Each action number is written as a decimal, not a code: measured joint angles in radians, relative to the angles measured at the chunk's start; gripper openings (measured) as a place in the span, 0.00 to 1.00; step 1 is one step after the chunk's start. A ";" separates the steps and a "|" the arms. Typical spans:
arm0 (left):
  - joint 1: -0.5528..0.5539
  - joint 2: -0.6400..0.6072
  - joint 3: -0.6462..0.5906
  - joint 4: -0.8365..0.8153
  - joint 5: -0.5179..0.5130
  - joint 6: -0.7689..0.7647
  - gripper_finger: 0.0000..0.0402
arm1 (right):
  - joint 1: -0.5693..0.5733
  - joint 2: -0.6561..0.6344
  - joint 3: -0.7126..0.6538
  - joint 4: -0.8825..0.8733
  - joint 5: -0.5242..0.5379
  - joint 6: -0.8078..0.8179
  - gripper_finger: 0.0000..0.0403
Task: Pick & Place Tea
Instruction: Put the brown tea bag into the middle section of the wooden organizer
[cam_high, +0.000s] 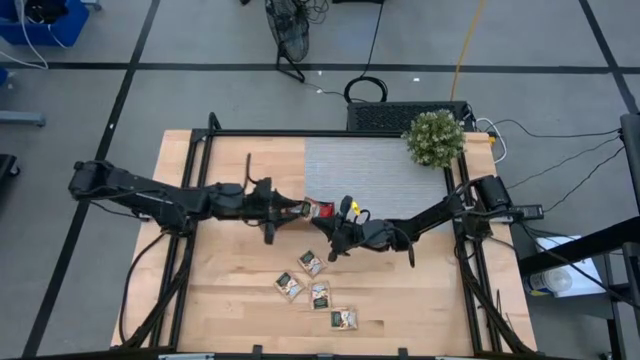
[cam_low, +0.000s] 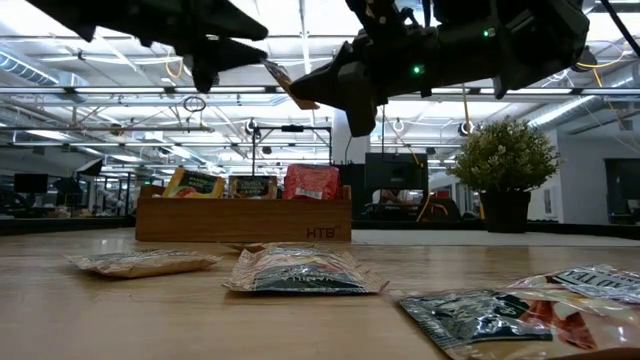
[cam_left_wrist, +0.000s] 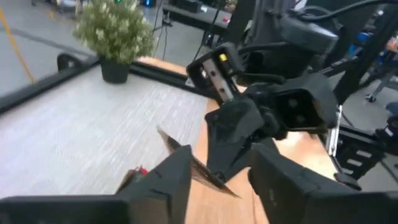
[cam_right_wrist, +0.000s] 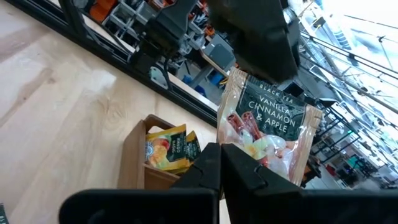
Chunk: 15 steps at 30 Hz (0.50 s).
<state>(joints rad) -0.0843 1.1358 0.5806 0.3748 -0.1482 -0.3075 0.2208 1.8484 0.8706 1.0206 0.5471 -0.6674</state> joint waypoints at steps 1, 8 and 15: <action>0.004 0.019 0.010 0.000 0.000 -0.021 0.45 | 0.000 0.000 0.000 0.000 0.000 0.000 0.00; 0.029 0.106 0.054 -0.003 -0.002 -0.125 0.55 | 0.000 0.000 0.000 0.000 0.004 0.003 0.00; 0.050 0.108 0.056 -0.011 -0.010 -0.160 0.45 | 0.003 0.000 0.000 -0.012 0.007 0.001 0.00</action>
<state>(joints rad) -0.0344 1.2442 0.6369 0.3637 -0.1583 -0.4671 0.2241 1.8484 0.8707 1.0086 0.5545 -0.6666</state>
